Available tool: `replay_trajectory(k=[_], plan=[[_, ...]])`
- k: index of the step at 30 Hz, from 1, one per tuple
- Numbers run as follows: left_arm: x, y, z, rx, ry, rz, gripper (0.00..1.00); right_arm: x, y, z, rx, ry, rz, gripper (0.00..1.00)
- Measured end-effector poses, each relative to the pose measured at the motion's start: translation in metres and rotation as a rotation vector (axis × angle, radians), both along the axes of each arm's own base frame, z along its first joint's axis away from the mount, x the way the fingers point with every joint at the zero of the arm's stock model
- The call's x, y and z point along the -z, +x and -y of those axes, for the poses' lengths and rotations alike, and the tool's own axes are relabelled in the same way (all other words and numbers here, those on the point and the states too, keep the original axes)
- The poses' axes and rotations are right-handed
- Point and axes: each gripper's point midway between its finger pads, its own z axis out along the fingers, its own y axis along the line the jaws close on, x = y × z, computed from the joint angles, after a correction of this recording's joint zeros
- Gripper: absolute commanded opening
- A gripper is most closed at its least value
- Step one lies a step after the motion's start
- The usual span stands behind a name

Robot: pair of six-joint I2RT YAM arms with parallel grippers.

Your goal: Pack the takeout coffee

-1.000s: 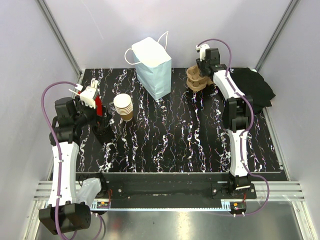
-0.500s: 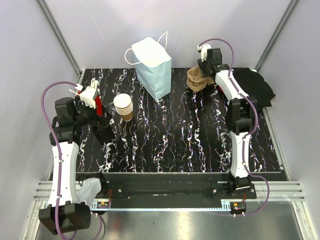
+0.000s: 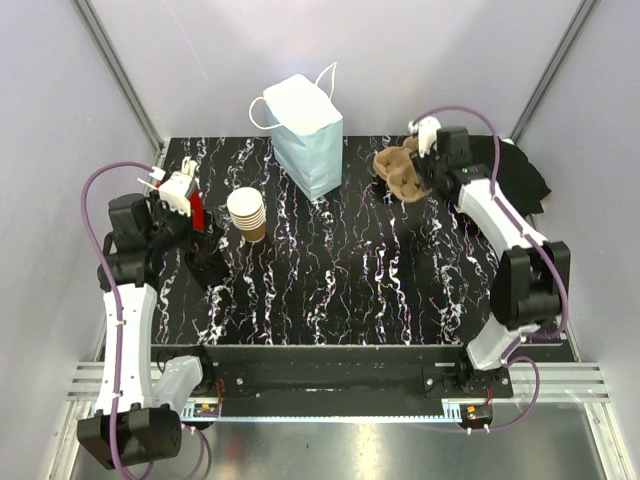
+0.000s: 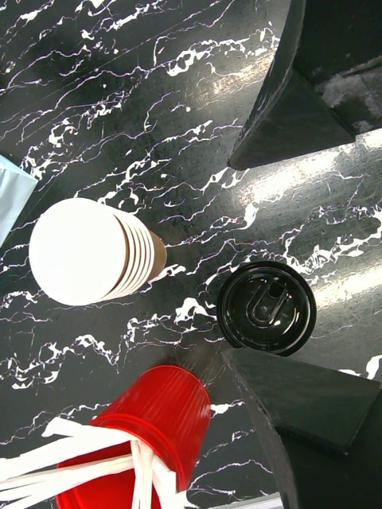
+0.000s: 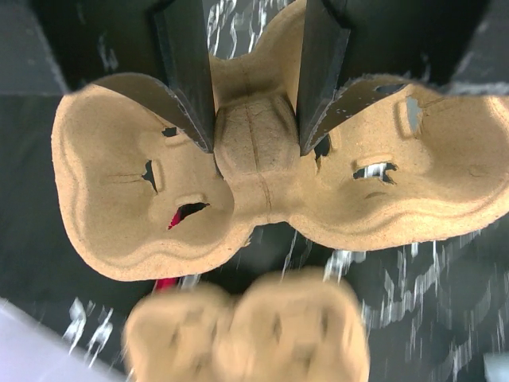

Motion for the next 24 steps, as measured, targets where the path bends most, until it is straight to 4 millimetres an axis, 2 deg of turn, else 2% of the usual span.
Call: replay_trajectory(k=[5,10,14,17,21,24], plan=[[-0.027,0.002,0.007,0.029,0.036,0.056,0.99,0.030,-0.052,0.011,-0.034,-0.058,-0.071,0.46],[-0.068,0.011,0.032,0.116,0.094,0.150,0.99,0.049,-0.099,0.021,-0.068,-0.105,-0.114,0.47],[-0.087,0.022,0.059,0.183,0.120,0.178,0.99,0.063,-0.124,0.027,-0.090,-0.132,-0.139,0.48],[-0.092,0.036,0.086,0.237,0.145,0.178,0.99,0.079,-0.142,0.031,-0.108,-0.149,-0.183,0.49],[-0.084,0.053,0.121,0.293,0.189,0.148,0.99,0.096,-0.160,0.033,-0.136,-0.166,-0.232,0.50],[-0.086,0.079,0.146,0.308,0.214,0.151,0.99,0.106,-0.167,0.033,-0.151,-0.170,-0.258,0.50]])
